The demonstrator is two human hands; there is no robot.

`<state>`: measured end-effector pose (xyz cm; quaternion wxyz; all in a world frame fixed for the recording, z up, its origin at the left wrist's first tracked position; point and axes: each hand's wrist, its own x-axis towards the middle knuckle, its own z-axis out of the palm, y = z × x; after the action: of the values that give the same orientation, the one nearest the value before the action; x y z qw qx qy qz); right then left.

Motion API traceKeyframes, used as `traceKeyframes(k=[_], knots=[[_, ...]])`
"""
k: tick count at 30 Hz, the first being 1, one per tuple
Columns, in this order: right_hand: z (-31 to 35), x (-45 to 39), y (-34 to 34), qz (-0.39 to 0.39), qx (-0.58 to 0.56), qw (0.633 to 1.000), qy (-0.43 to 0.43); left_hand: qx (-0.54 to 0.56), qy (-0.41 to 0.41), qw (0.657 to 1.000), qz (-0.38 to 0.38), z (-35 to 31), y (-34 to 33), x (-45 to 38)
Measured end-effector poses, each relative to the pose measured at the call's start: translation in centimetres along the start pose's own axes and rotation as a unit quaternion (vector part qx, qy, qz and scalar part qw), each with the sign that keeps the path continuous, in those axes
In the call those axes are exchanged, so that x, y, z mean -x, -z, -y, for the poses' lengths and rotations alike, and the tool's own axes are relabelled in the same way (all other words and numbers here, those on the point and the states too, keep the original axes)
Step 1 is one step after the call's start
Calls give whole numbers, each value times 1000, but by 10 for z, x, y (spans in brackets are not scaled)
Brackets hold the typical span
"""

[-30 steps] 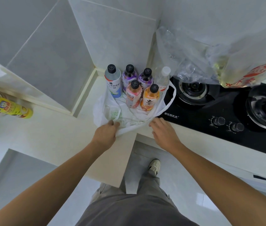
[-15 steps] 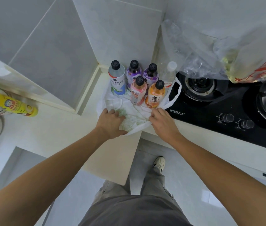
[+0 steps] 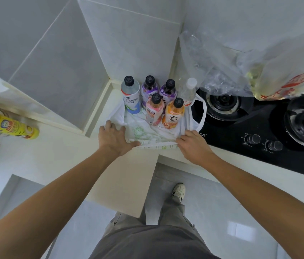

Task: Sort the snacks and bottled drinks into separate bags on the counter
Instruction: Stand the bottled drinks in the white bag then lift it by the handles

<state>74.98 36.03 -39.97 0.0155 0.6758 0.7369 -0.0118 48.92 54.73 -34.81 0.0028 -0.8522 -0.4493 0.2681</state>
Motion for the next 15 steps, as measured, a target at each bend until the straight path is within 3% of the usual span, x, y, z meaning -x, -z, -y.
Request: traceKeyframes(k=[15], knots=[[-9,-2,17,68,30,996,-44,63,27,997,24,5,12,-3]])
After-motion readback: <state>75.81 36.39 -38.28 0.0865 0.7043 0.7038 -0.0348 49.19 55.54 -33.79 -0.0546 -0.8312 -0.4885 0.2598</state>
